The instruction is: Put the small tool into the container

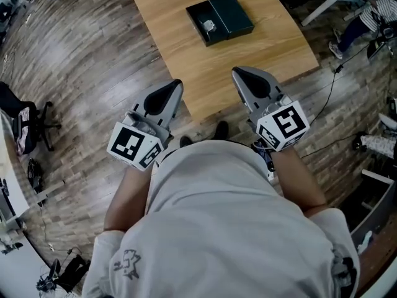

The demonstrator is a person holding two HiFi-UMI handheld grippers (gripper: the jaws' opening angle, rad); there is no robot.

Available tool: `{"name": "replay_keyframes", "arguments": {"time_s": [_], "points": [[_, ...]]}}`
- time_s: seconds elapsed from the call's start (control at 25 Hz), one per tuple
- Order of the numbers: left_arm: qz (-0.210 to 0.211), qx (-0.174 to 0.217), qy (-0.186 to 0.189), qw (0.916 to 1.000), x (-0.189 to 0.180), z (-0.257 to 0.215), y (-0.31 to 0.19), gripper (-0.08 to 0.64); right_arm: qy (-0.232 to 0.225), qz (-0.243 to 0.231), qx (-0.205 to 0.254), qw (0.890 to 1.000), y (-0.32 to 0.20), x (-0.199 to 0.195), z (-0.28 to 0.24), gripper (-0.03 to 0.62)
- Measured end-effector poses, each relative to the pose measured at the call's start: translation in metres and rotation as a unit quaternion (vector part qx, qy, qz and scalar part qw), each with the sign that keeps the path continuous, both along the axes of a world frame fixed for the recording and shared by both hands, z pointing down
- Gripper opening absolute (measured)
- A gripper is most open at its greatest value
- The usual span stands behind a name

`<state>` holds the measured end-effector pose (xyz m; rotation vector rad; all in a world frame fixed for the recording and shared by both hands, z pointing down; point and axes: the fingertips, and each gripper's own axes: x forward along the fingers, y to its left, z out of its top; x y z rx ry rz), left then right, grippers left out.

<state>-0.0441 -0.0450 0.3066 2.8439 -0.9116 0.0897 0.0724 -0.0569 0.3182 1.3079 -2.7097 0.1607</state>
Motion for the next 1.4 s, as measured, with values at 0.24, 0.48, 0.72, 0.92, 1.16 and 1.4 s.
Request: {"name": "replay_keyframes", "arguments": {"time_s": [0.24, 0.48, 0.72, 0.92, 1.16, 1.4], "points": [[0.022, 0.001, 0.007, 0.9997, -0.044, -0.005, 0.023, 0.006, -0.007, 0.021, -0.004, 1.000, 0.029, -0.038, -0.004, 0.005], [0.041, 0.002, 0.014, 0.9990, -0.079, -0.007, 0.039, 0.005, -0.006, 0.040, -0.002, 0.999, 0.056, -0.068, -0.009, 0.005], [0.060, 0.006, 0.021, 0.9980, -0.096, -0.009, 0.053, 0.006, -0.004, 0.060, 0.000, 0.998, 0.078, -0.081, -0.013, 0.005], [0.062, 0.007, 0.034, 0.9975, -0.100, -0.017, 0.065, 0.006, 0.000, 0.057, 0.010, 0.998, 0.090, -0.081, -0.020, 0.006], [0.053, 0.013, 0.042, 0.9976, -0.084, -0.024, 0.081, 0.006, 0.002, 0.039, 0.019, 0.999, 0.105, -0.071, -0.027, 0.005], [0.038, 0.008, 0.049, 0.9980, -0.057, -0.022, 0.102, 0.005, 0.006, 0.018, 0.018, 1.000, 0.130, -0.047, -0.026, 0.005]]}}
